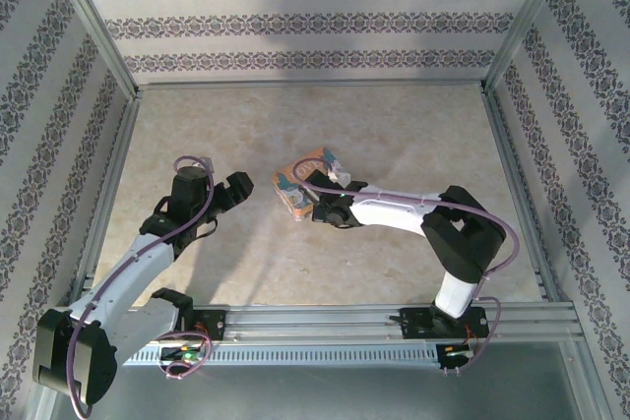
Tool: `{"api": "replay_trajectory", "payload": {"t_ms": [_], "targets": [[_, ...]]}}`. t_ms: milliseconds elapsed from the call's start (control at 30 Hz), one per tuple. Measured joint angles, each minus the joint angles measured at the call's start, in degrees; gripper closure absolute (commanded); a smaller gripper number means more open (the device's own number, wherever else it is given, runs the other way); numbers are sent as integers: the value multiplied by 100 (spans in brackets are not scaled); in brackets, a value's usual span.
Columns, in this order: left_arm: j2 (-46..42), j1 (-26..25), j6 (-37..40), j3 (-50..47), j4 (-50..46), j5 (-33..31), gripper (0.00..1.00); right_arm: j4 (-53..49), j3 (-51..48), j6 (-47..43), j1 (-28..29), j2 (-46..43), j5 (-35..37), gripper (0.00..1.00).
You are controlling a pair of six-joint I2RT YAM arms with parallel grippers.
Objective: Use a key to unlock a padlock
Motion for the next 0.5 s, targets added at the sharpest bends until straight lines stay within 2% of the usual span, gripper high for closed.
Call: {"api": "replay_trajectory", "payload": {"t_ms": [333,433,500], "targets": [[0,0,0,-22,-2,-17,9,-612,466,321,66,319,382,96],[0,0,0,-26,-2,-17,9,-667,481,378,92,319,409,91],[0,0,0,-26,-2,-17,9,-669,481,391,92,319,409,82]]}}
